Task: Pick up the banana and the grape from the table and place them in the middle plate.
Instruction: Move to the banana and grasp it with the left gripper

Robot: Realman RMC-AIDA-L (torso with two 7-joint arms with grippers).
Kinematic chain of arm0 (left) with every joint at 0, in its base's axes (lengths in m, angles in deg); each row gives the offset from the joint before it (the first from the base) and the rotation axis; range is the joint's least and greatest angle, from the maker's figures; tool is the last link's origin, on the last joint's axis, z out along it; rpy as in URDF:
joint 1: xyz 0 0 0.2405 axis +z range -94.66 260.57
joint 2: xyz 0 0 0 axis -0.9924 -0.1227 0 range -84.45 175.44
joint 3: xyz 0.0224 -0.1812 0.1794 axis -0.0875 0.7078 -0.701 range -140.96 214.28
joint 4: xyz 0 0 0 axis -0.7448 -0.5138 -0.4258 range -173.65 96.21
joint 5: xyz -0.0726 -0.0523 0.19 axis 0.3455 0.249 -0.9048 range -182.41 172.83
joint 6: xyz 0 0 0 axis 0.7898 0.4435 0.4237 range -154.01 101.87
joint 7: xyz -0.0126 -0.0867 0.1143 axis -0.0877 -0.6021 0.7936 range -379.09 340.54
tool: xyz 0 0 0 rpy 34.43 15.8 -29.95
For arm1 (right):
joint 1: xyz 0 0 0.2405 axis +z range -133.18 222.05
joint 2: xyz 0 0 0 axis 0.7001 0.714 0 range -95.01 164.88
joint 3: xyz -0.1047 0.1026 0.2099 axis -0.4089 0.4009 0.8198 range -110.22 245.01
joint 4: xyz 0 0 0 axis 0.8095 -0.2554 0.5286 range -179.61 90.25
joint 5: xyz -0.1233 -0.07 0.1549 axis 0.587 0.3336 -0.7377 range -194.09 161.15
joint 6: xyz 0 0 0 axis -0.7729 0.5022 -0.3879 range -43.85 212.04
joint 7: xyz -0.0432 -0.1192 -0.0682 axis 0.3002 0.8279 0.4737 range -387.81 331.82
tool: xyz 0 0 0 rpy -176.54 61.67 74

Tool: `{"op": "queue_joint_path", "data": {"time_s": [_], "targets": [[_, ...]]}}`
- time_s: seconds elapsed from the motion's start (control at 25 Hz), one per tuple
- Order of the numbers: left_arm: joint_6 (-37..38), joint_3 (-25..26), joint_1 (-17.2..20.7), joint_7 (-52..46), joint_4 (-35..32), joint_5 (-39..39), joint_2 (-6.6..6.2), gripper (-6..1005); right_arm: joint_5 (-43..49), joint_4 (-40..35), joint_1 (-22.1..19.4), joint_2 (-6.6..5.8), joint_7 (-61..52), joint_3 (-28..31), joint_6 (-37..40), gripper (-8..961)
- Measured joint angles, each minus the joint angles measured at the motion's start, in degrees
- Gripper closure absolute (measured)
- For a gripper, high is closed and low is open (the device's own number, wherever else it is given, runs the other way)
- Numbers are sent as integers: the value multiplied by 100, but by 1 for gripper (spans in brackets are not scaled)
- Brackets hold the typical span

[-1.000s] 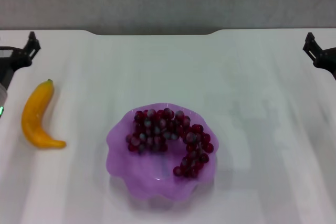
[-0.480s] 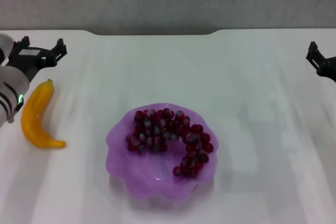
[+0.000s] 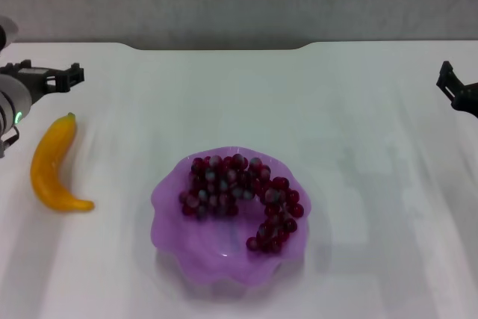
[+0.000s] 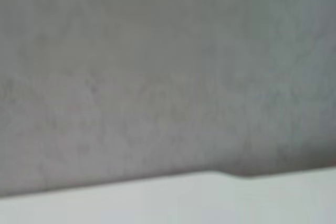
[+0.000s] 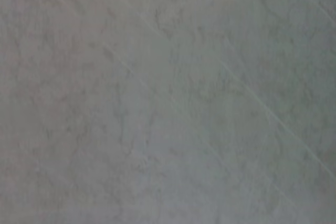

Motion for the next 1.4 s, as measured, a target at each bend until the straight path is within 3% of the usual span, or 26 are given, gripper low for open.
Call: {"op": "queue_joint_path", "data": {"time_s": [0.16,0.24,0.48,0.72,1.4], "targets": [[-968,256,-40,109,-168,-1,17,261,17,0,5,0,1,0,0,107],[-1099,289,-54,110,-150,-33,4,261,18,1,9,0,2,0,1,107],[-1256,575,-91,79,46,-608,41,264,38,-10,41,0,2,-8,4,107],[-1183,864,-335,72,673,-732,19,266,39,-28,32,0,-7,-27,5,107],[-1179,881,-459,101,1209,-738,5,272,40,-61,36,8,-38,-76,-7,107]]}}
